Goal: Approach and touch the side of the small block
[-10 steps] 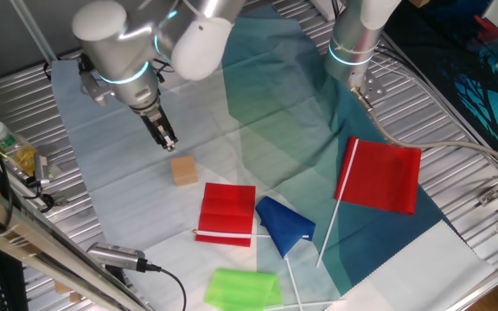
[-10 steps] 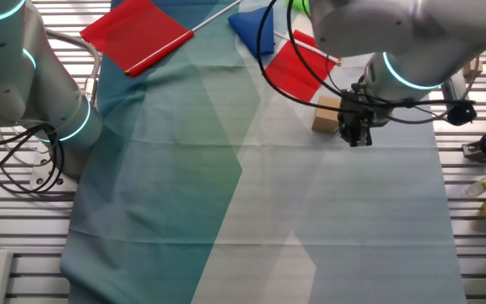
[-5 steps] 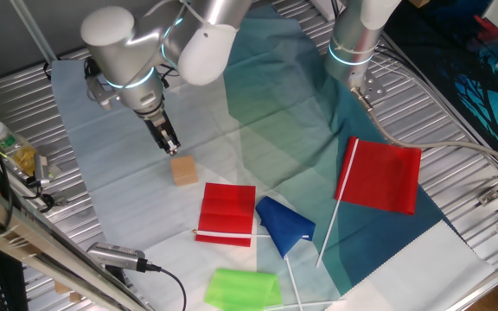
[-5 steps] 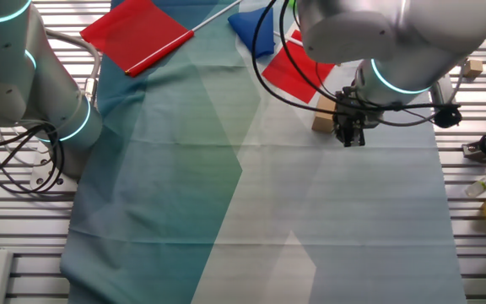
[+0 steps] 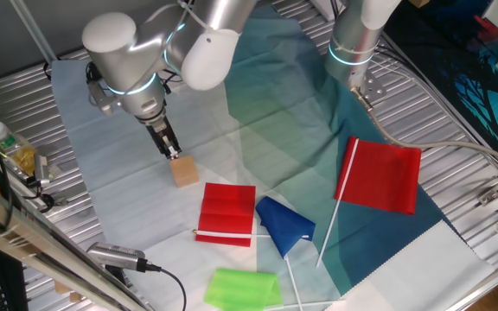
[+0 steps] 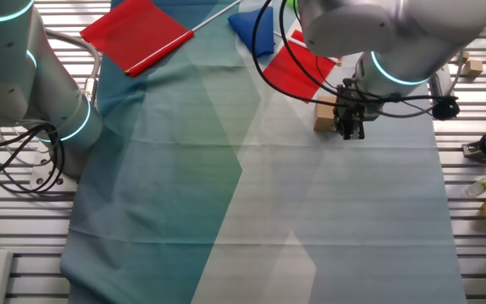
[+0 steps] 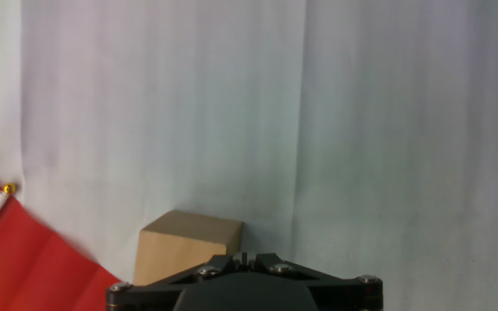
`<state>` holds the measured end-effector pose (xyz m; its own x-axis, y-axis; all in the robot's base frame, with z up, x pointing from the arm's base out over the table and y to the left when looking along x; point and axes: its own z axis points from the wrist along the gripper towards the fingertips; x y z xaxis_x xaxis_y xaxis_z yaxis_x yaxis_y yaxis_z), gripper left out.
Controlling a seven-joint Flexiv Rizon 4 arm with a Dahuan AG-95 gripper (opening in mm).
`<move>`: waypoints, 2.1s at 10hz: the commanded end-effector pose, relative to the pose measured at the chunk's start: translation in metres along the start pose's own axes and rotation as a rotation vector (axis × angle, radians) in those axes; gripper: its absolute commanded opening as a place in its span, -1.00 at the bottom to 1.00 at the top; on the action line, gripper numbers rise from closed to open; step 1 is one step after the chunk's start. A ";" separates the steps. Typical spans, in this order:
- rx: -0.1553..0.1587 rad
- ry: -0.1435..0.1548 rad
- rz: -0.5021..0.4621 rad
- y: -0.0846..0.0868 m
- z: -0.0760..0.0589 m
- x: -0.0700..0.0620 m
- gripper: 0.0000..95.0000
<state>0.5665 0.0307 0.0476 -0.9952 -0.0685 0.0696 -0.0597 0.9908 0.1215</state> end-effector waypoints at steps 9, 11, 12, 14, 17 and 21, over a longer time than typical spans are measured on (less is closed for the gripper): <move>0.005 -0.011 0.008 0.000 0.002 0.003 -1.00; 0.005 -0.013 -0.002 -0.004 -0.001 0.008 -1.00; 0.005 -0.012 -0.006 -0.007 -0.002 0.010 -1.00; 0.005 -0.020 -0.006 -0.008 -0.002 0.009 -1.00; 0.007 -0.023 -0.003 -0.009 -0.008 -0.005 -1.00; 0.008 -0.018 0.002 -0.005 -0.019 -0.038 -1.00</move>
<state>0.6106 0.0281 0.0635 -0.9965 -0.0656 0.0521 -0.0593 0.9916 0.1153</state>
